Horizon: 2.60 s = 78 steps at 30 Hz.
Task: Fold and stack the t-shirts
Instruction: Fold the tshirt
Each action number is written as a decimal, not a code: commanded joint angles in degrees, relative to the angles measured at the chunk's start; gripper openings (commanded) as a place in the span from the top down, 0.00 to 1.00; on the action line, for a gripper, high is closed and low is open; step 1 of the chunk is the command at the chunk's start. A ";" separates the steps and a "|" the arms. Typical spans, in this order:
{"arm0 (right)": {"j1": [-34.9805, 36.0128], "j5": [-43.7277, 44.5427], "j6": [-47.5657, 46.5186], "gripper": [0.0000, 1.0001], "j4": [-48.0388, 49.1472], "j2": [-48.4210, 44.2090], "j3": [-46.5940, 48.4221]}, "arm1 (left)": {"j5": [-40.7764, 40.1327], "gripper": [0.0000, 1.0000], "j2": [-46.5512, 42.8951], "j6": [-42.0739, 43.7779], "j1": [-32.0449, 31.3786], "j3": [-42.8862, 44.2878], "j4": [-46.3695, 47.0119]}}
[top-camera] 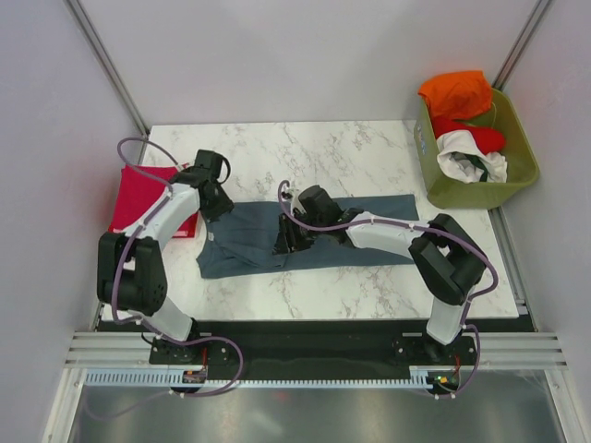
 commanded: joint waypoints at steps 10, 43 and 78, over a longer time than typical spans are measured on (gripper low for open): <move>2.40 8.88 2.85 0.59 -3.92 4.05 1.10 | 5.68 0.50 -14.76 1.56 -0.38 -16.07 8.27; 3.11 6.34 7.08 0.83 -1.56 4.06 -1.01 | 1.64 0.53 -13.36 0.86 -0.29 -24.34 13.64; 1.27 5.11 7.34 0.83 -1.91 2.39 -1.89 | 1.38 0.98 -20.12 1.56 -0.38 -26.80 12.68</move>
